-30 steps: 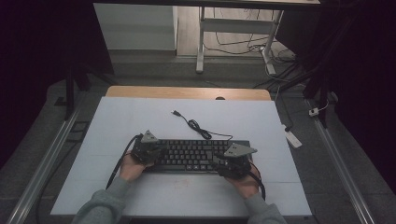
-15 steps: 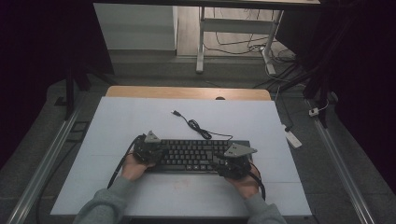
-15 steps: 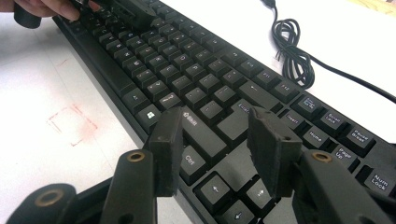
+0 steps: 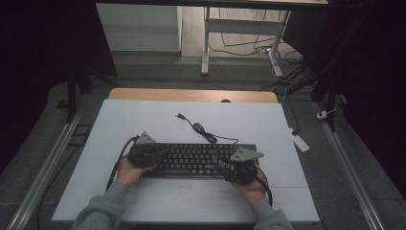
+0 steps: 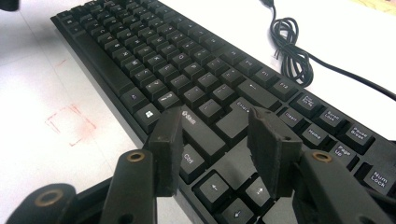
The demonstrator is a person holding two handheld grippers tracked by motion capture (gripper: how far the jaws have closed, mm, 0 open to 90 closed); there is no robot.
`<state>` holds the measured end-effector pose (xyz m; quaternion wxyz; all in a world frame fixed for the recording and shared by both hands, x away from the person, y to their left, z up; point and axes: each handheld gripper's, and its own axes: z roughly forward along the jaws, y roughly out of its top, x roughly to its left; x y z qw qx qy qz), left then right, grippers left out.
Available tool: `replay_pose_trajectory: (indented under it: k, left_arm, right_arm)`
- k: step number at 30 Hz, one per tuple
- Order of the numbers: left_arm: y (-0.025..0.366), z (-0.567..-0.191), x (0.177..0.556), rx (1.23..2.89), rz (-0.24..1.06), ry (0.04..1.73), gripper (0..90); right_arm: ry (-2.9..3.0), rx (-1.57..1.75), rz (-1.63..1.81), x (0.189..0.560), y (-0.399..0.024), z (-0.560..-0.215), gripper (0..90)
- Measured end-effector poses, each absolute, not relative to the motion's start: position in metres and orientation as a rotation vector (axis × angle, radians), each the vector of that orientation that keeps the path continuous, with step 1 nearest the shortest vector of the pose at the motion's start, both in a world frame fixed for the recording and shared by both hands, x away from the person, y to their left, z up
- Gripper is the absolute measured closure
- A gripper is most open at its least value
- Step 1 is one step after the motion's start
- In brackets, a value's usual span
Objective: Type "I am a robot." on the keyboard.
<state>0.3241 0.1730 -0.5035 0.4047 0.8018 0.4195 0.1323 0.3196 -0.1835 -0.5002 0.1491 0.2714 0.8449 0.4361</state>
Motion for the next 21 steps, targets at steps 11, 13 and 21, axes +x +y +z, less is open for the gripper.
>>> replay_pose_trajectory:
  k: [11,13,21]
  left_arm:
    - [0.198,-0.496,0.295,2.007,0.343,1.071,39.4]
    - [0.202,-0.497,0.289,2.005,0.341,1.076,37.7]
    - [0.216,-0.499,0.268,1.992,0.345,1.092,34.6]
  right_arm:
    - [2.416,0.795,1.259,0.319,-0.188,-0.5,55.5]
    - [2.413,0.794,1.264,0.318,-0.19,-0.5,55.5]
    - [2.404,0.805,1.267,0.318,-0.195,-0.5,55.5]
